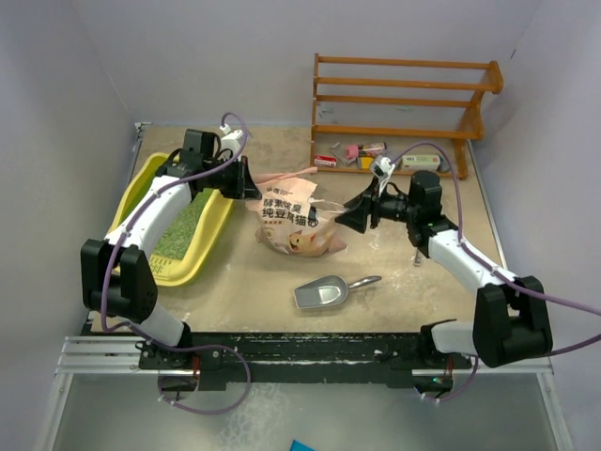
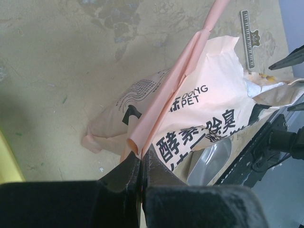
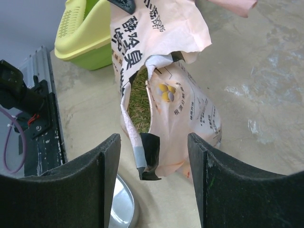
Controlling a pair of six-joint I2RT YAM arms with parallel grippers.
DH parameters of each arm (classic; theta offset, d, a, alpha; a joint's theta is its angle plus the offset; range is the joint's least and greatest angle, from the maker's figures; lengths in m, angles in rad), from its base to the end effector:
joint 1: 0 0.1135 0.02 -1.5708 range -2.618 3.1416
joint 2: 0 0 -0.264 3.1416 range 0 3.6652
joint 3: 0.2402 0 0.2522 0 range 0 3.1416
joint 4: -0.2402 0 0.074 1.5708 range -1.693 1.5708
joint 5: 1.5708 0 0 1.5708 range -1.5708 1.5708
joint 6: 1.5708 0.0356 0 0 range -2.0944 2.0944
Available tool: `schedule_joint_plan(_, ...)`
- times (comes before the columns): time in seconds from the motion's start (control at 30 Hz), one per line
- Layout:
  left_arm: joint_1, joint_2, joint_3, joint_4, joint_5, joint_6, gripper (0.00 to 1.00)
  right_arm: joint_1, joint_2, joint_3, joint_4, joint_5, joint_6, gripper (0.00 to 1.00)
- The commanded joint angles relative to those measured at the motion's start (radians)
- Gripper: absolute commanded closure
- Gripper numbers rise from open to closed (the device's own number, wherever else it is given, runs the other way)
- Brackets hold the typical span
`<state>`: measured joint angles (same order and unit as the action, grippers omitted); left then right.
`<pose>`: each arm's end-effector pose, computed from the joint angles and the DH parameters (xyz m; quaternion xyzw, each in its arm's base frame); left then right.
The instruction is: Fill the litter box with clean litter
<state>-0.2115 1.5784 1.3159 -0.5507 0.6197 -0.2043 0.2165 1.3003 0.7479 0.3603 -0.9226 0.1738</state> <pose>0.3329 -0.0926 0.2971 0.1159 0.8845 -0.3499 0.2861 0.2705 0.0886 0.2722 -0.2978 0.6848 0.4474 0.4921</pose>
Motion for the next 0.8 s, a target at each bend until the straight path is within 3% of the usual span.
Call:
schedule_joint_plan(0.0,0.005,-0.038,-0.01,0.042,-0.007,-0.013,1.0,0.01,0.008,-0.025,0.232,-0.094,0.04,0.4)
schedule_joint_plan(0.47,0.004,-0.037,-0.007,0.082,0.031,-0.035,1.0,0.043,0.089,-0.104,0.404,-0.135,0.04,0.46)
schedule_joint_plan(0.53,0.004,-0.038,-0.01,0.084,0.039,-0.034,1.0,0.043,0.097,-0.116,0.447,-0.129,0.063,0.56)
schedule_joint_plan(0.67,0.005,-0.044,-0.015,0.073,0.019,-0.023,1.0,0.043,0.091,-0.133,0.52,-0.116,0.126,0.91)
schedule_joint_plan(0.7,0.004,-0.044,-0.012,0.064,0.003,-0.017,1.0,0.043,0.087,-0.133,0.533,-0.118,0.152,0.97)
schedule_joint_plan(0.77,0.004,-0.04,0.002,0.026,-0.05,0.001,1.0,0.041,0.082,-0.118,0.515,-0.114,0.219,1.0)
